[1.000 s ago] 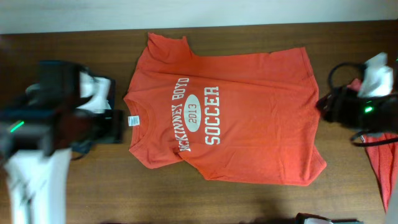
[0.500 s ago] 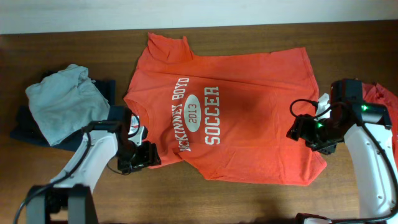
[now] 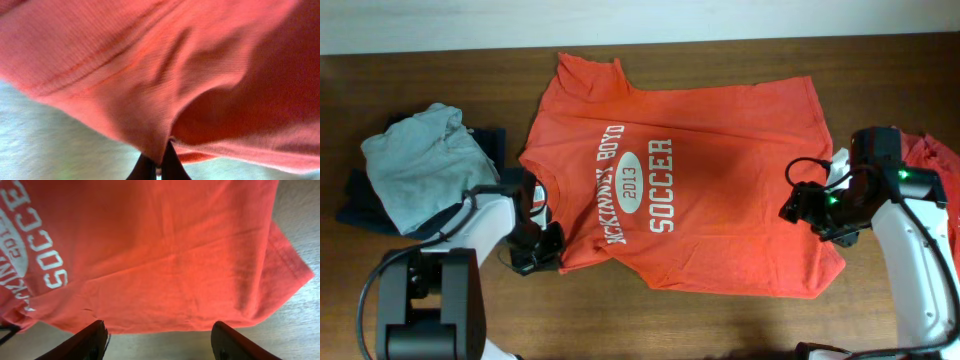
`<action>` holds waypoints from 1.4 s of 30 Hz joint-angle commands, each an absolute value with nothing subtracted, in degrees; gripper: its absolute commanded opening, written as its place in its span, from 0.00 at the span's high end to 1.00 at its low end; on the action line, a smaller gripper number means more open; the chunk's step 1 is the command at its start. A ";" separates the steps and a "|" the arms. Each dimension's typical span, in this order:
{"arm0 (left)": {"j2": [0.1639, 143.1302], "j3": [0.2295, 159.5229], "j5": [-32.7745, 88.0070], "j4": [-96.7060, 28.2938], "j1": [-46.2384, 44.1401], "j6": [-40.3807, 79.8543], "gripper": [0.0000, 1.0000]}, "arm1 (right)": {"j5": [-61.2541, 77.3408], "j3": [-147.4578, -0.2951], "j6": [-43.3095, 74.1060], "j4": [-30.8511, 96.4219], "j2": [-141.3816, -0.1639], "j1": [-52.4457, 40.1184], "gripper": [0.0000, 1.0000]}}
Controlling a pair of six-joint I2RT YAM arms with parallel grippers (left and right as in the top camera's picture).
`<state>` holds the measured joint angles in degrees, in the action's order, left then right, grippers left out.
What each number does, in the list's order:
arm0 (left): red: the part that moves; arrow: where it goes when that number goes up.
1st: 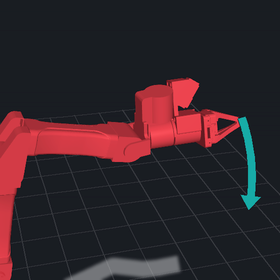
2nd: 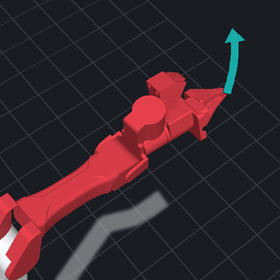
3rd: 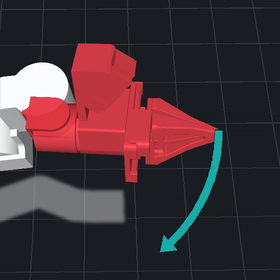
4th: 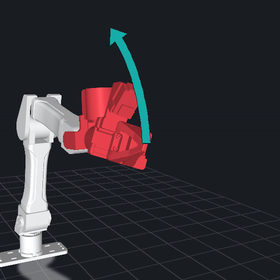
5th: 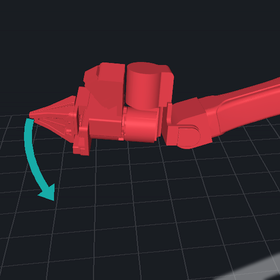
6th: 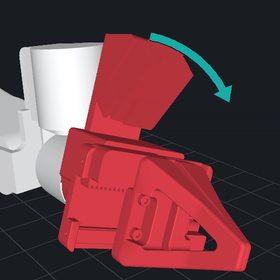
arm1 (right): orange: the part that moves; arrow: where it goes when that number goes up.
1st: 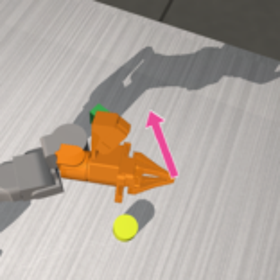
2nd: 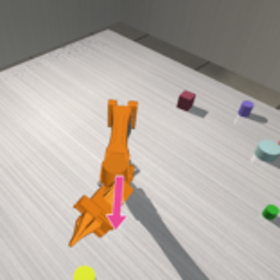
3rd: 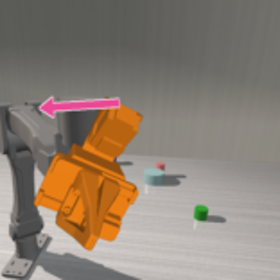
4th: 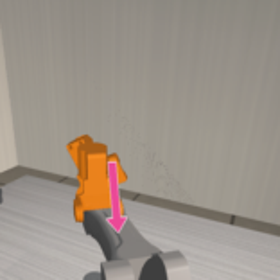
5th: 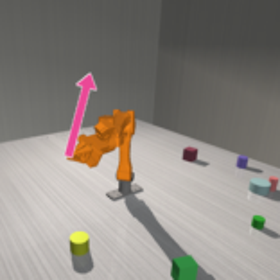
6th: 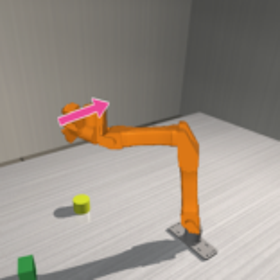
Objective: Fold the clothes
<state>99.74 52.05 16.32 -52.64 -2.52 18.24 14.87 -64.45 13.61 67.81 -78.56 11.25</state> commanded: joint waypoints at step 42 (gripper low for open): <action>92.88 74.56 2.76 -72.34 -14.72 -3.95 0.52 | 9.02 -57.28 17.93 43.20 -103.11 10.98 0.57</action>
